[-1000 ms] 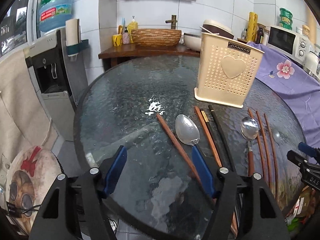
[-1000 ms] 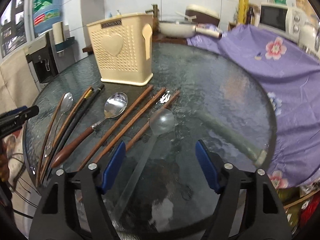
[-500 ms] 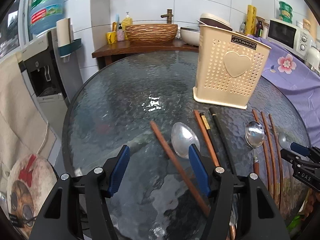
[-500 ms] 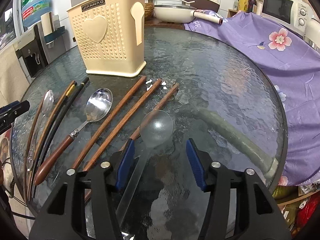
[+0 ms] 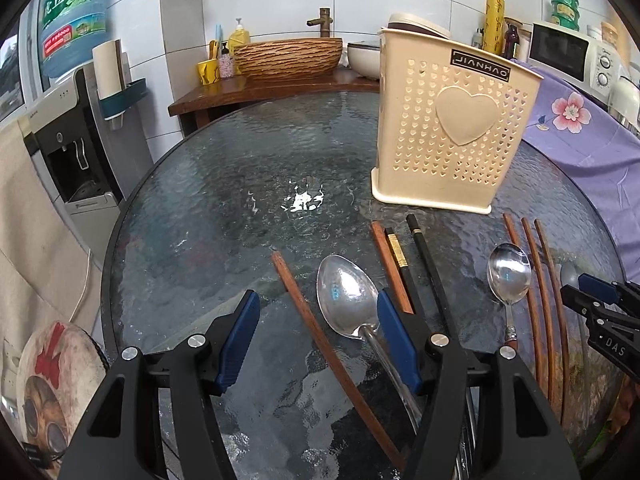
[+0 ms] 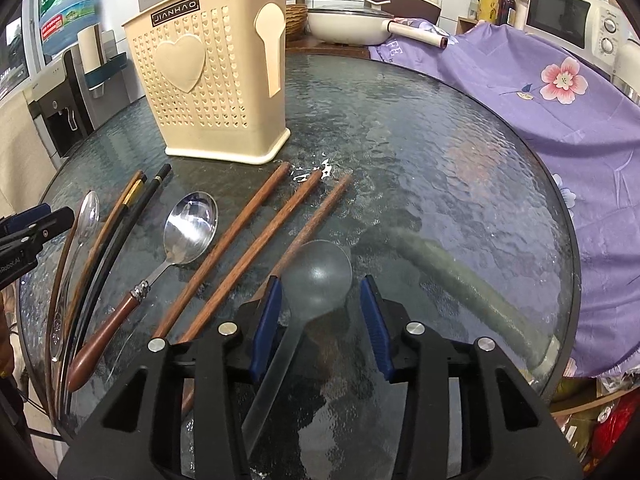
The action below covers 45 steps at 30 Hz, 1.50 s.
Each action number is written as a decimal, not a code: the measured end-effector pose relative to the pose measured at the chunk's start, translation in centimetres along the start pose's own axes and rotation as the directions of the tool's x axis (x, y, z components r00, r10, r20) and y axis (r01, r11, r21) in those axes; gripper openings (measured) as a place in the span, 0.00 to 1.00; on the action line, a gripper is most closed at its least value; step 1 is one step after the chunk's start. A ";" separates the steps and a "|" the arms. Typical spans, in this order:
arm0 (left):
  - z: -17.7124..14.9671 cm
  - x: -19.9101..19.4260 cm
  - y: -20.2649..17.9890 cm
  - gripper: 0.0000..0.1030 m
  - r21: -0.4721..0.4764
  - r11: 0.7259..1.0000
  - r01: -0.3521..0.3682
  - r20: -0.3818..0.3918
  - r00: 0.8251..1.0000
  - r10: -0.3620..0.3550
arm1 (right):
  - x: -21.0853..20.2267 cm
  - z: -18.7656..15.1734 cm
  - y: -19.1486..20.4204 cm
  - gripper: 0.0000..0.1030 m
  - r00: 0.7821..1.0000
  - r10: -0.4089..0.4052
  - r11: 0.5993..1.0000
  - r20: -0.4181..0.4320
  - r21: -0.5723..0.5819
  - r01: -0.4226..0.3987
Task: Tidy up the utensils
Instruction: 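Grasp the silver spoon with the left tool while the right tool grasps the clear plastic spoon, then lift both spoons and carry them over the cream utensil holder with both tools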
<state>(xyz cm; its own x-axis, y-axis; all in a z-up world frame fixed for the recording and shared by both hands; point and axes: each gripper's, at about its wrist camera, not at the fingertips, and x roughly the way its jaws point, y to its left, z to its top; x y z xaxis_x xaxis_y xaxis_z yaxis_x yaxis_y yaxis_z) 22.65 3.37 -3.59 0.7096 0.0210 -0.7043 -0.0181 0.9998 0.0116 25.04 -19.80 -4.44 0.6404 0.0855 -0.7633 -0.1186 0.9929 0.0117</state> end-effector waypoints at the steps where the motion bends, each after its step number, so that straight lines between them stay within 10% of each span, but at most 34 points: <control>1: 0.0 0.1 0.0 0.58 -0.001 1.000 -0.001 -0.005 1.000 0.001 | 0.0 0.0 0.0 0.40 1.000 0.001 1.000 -0.002 -0.001 -0.001; 45: 1.1 3.7 -3.4 0.37 0.058 0.998 -0.038 -0.087 0.995 0.043 | 0.2 0.2 0.1 0.36 0.999 0.038 0.998 0.001 -0.046 -0.037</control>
<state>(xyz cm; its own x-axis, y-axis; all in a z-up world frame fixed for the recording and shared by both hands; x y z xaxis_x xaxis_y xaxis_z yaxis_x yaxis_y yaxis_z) 26.06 0.08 -5.48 0.6441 0.0631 -0.7623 -0.0036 0.9968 0.0794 25.31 -19.63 -4.52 0.6366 0.1229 -0.7614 -0.1770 0.9841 0.0108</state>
